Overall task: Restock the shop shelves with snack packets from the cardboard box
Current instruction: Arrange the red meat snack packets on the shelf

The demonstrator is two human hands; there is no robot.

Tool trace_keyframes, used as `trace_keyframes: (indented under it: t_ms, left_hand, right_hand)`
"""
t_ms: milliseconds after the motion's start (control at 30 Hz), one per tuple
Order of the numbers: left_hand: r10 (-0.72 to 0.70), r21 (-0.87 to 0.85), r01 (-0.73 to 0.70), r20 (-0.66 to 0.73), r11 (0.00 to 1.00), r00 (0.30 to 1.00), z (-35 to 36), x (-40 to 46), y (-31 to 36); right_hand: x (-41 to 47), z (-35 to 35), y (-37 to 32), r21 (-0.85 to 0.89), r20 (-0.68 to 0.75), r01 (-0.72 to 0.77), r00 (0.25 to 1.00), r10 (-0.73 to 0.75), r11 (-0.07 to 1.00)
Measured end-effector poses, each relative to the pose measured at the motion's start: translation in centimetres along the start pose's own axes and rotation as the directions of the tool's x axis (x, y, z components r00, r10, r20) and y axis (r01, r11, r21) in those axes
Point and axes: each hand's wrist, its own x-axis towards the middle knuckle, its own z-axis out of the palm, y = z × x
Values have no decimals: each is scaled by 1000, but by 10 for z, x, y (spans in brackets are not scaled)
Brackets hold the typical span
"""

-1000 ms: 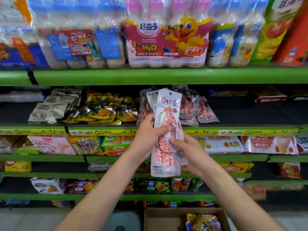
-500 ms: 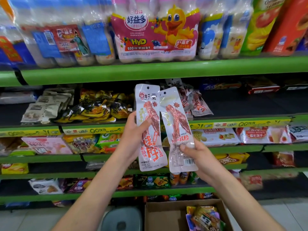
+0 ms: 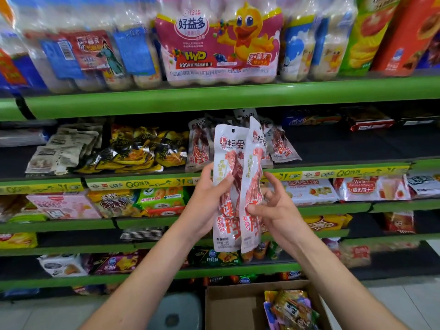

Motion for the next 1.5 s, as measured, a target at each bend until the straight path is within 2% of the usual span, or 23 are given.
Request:
trace_keyframes:
  t_ms: [133, 233, 367, 500, 667, 800, 1500]
  left_hand:
    - [-45, -20, 44, -8, 999, 999, -11, 4, 6]
    - [-29, -42, 29, 5, 999, 1000, -19, 6, 8]
    - [-35, -74, 36, 12, 997, 999, -23, 5, 9]
    - [-53, -94, 53, 6, 994, 999, -23, 4, 11]
    - [-68, -114, 68, 4, 991, 998, -20, 5, 11]
    - [-77, -111, 78, 13, 991, 997, -17, 4, 7]
    - [-102, -165, 114, 83, 980, 991, -11, 9, -4]
  right_hand:
    - [0, -9, -12, -228, -27, 8, 1000, -14, 974]
    - [-2, -14, -16, -374, -100, 12, 994, -53, 927]
    - [-3, -17, -14, -334, -126, 47, 988, -94, 942]
    - [-4, -17, -15, -286, -116, 27, 991, -63, 958]
    - [0, -14, -9, -223, -210, 17, 975, -65, 975]
    - [2, -15, -8, -127, -213, -3, 977, -25, 992]
    - [-4, -23, -19, -107, -298, -19, 955, -14, 994]
